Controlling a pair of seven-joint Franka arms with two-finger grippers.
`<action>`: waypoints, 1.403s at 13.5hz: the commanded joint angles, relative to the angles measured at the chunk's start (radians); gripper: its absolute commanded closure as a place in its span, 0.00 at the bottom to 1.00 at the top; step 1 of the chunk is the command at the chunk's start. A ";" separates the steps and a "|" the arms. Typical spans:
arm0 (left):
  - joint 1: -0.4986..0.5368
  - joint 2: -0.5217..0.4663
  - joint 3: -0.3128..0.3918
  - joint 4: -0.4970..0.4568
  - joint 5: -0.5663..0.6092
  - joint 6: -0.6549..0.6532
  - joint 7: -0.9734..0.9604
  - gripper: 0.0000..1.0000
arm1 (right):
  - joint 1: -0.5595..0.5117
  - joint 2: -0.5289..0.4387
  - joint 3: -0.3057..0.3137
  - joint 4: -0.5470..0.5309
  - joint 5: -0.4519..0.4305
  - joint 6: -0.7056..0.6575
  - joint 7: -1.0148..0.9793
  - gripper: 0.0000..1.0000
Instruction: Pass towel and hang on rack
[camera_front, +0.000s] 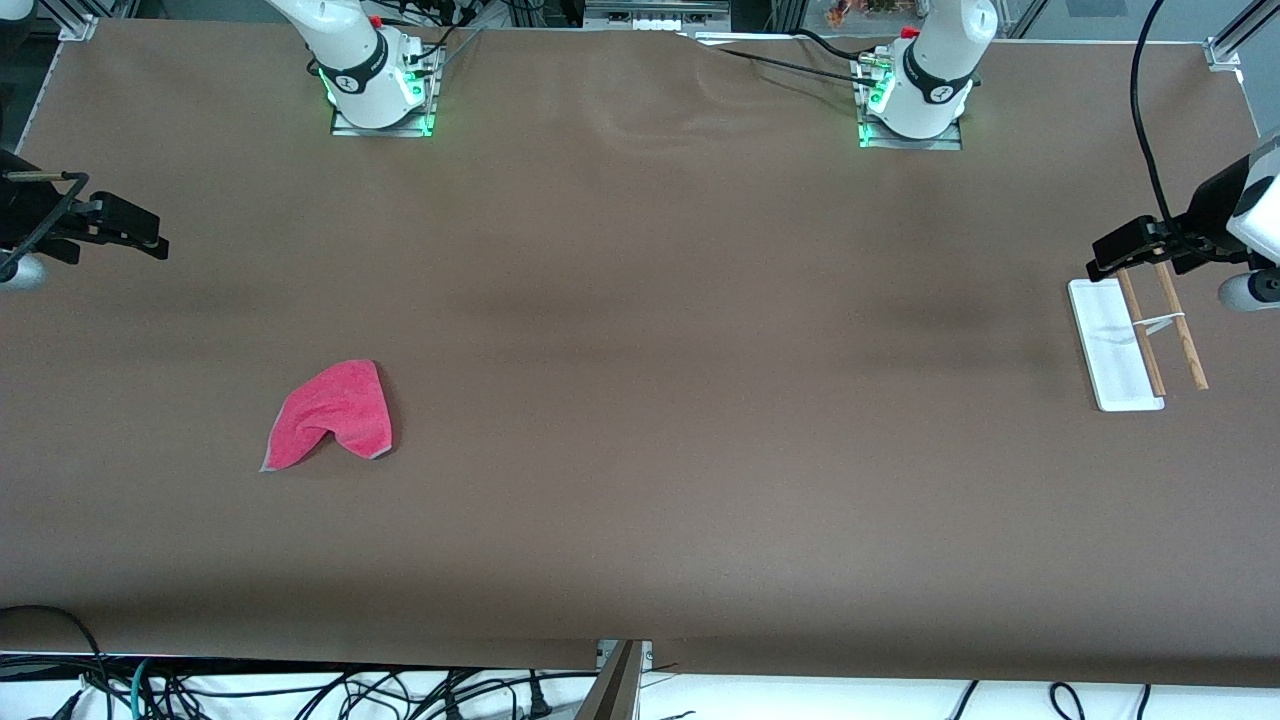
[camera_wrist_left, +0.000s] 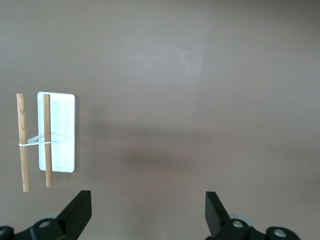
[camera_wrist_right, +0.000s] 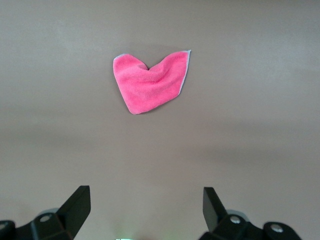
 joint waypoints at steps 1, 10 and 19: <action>-0.005 0.014 0.002 0.028 0.023 -0.020 0.023 0.00 | -0.013 -0.004 0.009 -0.003 0.009 0.008 0.009 0.01; -0.005 0.014 0.002 0.028 0.023 -0.020 0.023 0.00 | -0.015 -0.004 0.007 -0.003 0.009 0.008 0.006 0.01; -0.005 0.014 0.002 0.028 0.023 -0.020 0.023 0.00 | -0.010 0.025 0.009 -0.005 -0.003 0.043 0.000 0.01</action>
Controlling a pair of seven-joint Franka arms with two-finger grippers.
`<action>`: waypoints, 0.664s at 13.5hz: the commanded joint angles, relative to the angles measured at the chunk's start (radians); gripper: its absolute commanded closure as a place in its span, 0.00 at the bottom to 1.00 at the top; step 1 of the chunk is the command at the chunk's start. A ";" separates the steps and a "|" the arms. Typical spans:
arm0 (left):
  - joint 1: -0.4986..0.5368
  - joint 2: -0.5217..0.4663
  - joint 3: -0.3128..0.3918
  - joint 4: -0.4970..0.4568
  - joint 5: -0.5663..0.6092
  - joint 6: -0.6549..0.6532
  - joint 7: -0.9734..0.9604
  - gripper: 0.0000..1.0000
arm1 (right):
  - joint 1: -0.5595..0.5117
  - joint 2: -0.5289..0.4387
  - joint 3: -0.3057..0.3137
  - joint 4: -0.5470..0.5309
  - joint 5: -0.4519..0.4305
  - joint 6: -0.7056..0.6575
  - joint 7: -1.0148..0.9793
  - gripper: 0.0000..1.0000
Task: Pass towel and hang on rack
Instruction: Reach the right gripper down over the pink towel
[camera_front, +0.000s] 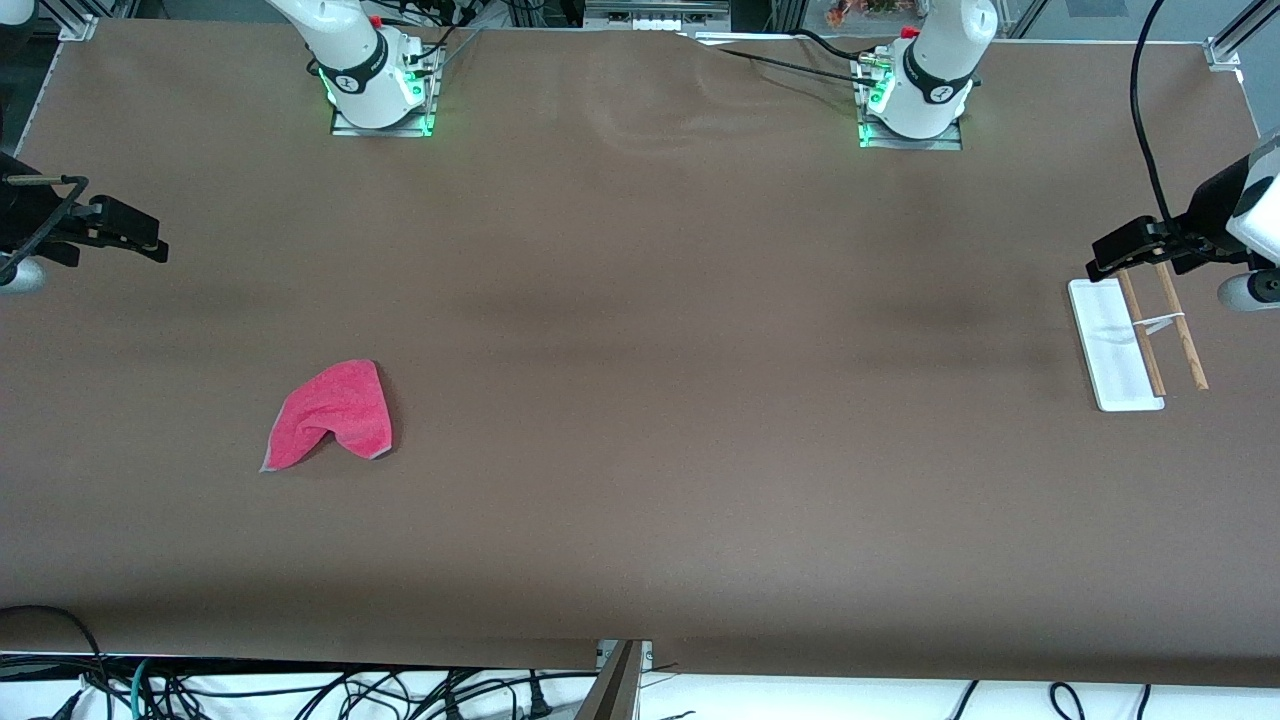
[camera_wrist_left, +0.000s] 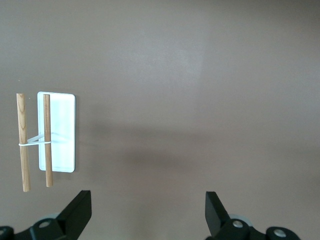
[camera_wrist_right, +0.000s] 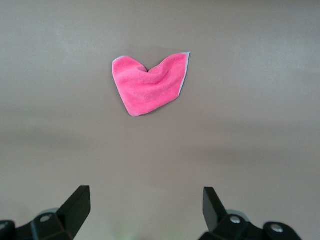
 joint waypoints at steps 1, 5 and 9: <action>-0.005 0.013 0.002 0.027 0.023 -0.020 0.025 0.00 | -0.009 0.020 0.010 -0.005 -0.001 0.040 -0.001 0.01; -0.005 0.013 0.002 0.027 0.023 -0.020 0.025 0.00 | -0.004 0.104 0.013 -0.006 0.000 0.103 -0.003 0.01; -0.005 0.013 0.002 0.027 0.023 -0.020 0.025 0.00 | 0.008 0.206 0.013 -0.006 0.006 0.186 0.004 0.01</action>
